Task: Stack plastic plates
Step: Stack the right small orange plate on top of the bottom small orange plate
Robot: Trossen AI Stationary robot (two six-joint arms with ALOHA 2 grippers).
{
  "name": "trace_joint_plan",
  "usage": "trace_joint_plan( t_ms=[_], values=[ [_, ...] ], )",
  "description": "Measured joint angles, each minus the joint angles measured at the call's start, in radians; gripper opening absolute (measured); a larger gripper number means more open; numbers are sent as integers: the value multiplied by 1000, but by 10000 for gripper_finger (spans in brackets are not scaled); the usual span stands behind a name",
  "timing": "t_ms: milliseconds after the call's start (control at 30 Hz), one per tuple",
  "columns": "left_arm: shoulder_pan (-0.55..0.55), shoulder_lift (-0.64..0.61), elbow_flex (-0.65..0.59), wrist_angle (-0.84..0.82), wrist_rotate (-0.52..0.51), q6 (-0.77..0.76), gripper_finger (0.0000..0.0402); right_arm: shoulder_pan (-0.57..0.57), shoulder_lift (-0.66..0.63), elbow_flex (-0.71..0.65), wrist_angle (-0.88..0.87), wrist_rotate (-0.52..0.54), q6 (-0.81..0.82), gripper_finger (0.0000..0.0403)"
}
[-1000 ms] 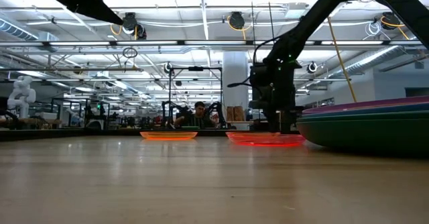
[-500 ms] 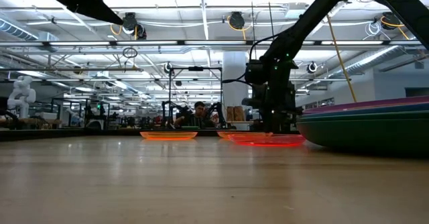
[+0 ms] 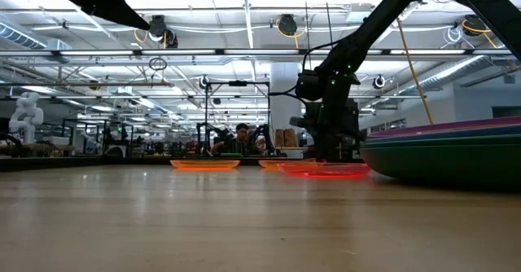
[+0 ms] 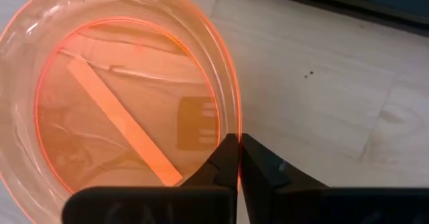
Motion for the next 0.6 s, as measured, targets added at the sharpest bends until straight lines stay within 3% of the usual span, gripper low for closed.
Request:
trace_joint_plan(
  t_ms=[267, 600],
  values=[
    [0, 0, 0, 0, 0, -5, 124, 0, -28, 0, 9, 0, -22, 1],
    [0, 0, 0, 9, 0, -4, 124, 3, -201, 0, -11, -48, -55, 0]
  ],
)
